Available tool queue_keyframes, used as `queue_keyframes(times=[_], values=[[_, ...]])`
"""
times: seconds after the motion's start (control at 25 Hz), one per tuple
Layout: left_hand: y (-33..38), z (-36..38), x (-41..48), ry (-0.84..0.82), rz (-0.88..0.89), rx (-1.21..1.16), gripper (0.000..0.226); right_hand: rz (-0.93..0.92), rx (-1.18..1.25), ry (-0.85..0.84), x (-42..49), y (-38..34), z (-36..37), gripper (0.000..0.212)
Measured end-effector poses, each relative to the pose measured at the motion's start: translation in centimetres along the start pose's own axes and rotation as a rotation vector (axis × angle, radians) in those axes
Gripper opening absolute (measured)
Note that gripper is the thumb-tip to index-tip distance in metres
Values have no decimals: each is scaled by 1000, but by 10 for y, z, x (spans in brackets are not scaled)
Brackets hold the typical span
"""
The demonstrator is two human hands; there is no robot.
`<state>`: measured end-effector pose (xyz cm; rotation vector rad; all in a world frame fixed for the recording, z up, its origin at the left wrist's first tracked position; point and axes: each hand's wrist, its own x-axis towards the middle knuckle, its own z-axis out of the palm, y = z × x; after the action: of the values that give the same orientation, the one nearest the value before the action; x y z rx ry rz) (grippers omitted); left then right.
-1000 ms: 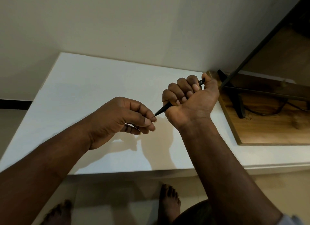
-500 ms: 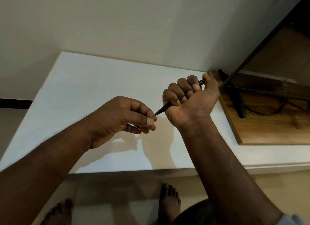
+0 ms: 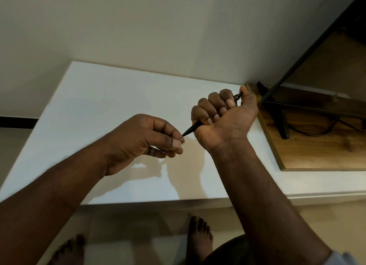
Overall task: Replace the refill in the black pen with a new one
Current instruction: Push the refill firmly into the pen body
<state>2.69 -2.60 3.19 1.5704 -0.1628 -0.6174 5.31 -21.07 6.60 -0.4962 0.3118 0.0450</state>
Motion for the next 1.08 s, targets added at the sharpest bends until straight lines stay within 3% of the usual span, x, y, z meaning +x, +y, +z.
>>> queue_keyframes(times=[0.8,1.08], values=[[2,1,-1,12,5,-13,26,-8,22,0,2,-1,-2,45],[2,1,0,7,-5,3,19,-10,12,16,2,-2,-1,46]])
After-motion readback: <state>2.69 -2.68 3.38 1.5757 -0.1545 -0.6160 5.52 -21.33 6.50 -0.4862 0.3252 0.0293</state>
